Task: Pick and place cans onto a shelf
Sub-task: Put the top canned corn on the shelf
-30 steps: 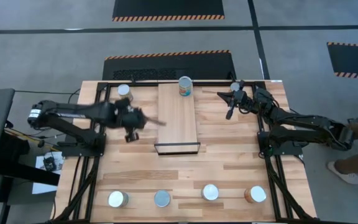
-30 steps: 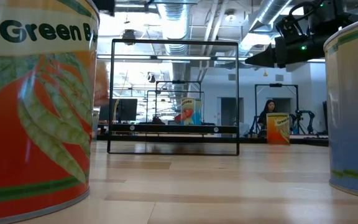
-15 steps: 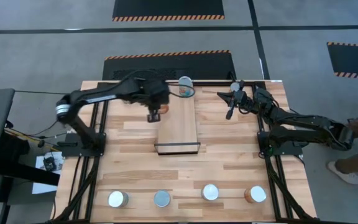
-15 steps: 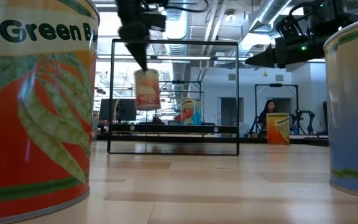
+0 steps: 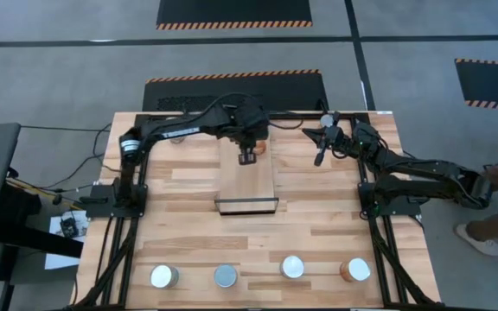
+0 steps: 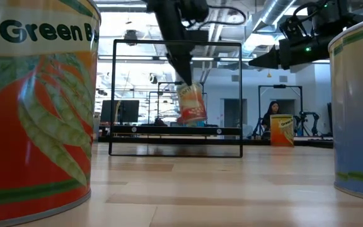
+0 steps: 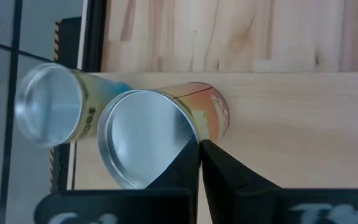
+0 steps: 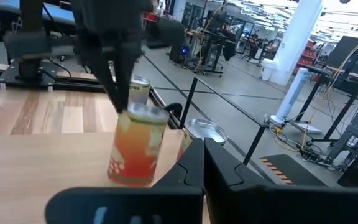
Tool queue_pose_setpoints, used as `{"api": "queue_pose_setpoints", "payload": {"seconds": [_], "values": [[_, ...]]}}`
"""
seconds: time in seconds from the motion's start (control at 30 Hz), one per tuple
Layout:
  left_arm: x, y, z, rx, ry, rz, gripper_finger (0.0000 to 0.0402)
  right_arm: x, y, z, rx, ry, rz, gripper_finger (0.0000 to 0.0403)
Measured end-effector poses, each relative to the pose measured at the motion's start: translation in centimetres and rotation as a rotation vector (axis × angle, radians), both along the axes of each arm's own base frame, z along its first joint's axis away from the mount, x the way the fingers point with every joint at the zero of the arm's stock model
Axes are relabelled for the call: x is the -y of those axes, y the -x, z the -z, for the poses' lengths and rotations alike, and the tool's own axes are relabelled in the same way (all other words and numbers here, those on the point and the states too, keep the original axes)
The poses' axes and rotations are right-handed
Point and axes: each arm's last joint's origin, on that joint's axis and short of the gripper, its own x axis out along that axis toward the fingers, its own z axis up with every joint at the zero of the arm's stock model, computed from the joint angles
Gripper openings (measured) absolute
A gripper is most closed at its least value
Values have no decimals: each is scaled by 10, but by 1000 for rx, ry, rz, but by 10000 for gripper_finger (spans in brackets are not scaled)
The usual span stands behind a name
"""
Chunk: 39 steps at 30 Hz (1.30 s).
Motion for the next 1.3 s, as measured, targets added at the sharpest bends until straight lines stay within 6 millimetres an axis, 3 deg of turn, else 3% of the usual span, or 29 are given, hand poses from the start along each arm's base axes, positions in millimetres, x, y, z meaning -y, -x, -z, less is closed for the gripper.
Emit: {"api": "queue_pose_setpoints", "payload": {"seconds": [0.17,0.4,1.3], "values": [[-4,-13,12,-15,-2,6,0,0,0,0,-2,1,0,16],[-6,-19,10,42,-31,13,0,0,0,0,-4,5,0,16],[-12,-18,18,-21,-95,-16,12,0,0,1,-16,-1,0,18]]}}
